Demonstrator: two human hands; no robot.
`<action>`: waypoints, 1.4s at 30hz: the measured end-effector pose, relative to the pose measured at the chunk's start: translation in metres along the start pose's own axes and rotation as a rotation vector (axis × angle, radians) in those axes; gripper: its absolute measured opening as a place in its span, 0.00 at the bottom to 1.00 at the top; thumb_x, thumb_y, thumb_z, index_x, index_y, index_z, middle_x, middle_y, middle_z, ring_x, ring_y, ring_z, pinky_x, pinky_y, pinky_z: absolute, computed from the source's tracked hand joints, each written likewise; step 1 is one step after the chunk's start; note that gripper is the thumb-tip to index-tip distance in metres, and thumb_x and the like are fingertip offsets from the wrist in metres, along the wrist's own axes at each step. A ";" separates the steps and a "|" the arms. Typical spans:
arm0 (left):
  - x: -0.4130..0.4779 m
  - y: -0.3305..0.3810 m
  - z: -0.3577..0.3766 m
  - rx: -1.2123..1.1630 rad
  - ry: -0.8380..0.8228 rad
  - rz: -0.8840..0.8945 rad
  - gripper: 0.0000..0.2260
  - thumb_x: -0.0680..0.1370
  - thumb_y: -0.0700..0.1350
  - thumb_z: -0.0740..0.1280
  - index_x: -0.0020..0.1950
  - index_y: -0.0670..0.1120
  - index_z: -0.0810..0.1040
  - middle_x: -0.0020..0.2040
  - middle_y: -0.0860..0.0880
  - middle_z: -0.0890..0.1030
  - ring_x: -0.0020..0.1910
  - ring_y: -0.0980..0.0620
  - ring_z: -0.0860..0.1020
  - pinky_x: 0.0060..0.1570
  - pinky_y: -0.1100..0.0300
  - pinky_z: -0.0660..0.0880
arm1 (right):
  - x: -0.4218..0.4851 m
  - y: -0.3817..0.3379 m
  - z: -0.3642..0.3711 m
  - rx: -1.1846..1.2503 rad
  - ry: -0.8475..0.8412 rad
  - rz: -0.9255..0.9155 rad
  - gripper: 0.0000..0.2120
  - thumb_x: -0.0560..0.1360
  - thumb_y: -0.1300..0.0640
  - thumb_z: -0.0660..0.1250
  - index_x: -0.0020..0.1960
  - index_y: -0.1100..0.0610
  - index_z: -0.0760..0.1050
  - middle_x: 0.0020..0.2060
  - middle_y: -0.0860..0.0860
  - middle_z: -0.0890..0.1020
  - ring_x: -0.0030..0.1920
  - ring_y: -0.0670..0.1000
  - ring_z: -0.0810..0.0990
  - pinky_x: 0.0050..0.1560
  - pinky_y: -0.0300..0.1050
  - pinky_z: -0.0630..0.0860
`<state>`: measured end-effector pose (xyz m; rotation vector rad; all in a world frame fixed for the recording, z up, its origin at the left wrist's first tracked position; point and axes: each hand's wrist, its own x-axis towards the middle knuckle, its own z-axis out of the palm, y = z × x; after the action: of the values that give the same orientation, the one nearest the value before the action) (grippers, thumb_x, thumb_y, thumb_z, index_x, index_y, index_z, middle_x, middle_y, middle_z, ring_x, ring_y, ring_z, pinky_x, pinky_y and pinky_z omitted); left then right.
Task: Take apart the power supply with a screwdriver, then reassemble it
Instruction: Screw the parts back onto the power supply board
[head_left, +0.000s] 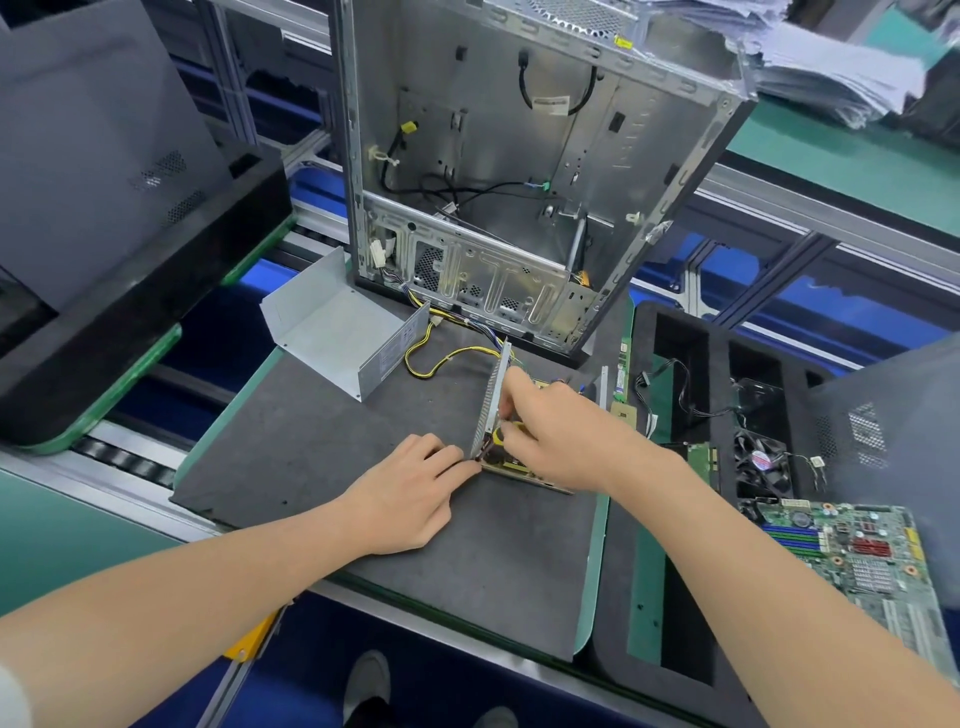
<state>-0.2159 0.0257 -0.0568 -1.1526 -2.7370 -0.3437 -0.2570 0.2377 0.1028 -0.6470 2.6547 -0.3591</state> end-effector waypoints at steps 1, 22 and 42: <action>0.000 0.000 0.000 0.000 0.001 0.000 0.22 0.77 0.47 0.62 0.71 0.46 0.74 0.56 0.48 0.77 0.49 0.44 0.73 0.51 0.49 0.75 | 0.001 -0.001 0.000 -0.047 0.012 0.021 0.10 0.85 0.47 0.59 0.55 0.53 0.63 0.39 0.54 0.77 0.43 0.64 0.77 0.41 0.56 0.74; 0.000 -0.003 0.006 0.000 0.006 0.008 0.22 0.77 0.48 0.63 0.72 0.47 0.73 0.58 0.49 0.76 0.50 0.45 0.73 0.50 0.51 0.72 | -0.001 0.001 -0.001 0.008 -0.025 -0.020 0.09 0.84 0.49 0.56 0.51 0.49 0.56 0.33 0.51 0.75 0.39 0.63 0.76 0.35 0.55 0.69; -0.001 -0.001 0.003 -0.005 0.013 0.001 0.22 0.77 0.48 0.63 0.71 0.46 0.75 0.58 0.48 0.76 0.50 0.45 0.73 0.51 0.50 0.73 | -0.005 -0.001 0.001 -0.184 0.072 0.075 0.13 0.86 0.41 0.52 0.54 0.51 0.61 0.35 0.47 0.72 0.41 0.62 0.77 0.39 0.53 0.69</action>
<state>-0.2159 0.0255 -0.0603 -1.1493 -2.7262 -0.3565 -0.2523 0.2388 0.1035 -0.5967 2.7951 -0.1201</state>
